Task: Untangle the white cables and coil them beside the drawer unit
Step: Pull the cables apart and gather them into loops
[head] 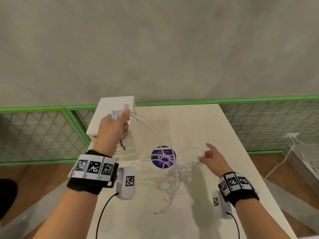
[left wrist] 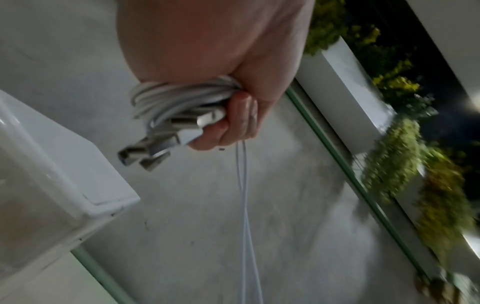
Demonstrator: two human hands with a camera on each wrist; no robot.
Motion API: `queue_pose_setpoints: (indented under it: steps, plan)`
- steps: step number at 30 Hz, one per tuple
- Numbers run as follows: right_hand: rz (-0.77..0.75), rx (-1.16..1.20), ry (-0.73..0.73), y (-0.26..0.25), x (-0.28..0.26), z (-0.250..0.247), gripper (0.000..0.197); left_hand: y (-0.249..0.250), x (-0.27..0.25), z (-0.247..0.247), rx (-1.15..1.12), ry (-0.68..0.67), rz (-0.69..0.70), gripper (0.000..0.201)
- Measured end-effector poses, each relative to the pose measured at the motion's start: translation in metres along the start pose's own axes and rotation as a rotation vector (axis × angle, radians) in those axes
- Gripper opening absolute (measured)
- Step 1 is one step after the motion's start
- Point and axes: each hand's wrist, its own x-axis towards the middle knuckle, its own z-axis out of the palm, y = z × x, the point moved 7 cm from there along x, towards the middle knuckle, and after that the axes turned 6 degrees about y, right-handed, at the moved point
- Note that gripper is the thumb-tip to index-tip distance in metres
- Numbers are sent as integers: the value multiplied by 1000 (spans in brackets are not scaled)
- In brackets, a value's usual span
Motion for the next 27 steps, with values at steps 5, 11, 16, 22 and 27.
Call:
queue_pose_setpoints:
  steps: [5,11,16,22,27]
  plan:
    - [-265,295,14,-71,-24,-4,78,-6,-18,38,109,-93,-2,36]
    - [-475,208,-329,-143,-70,52,57,-9,-31,73,132,-204,5,28]
    - [-498,469,20,-148,-55,18,18,-13,-26,65,464,-271,103,35]
    - [-534,498,0,-167,-46,13,25,-33,-67,91,112,-743,-166,37]
    - [-435,333,-191,-129,-48,62,26,-7,-66,100,-350,-762,-225,33]
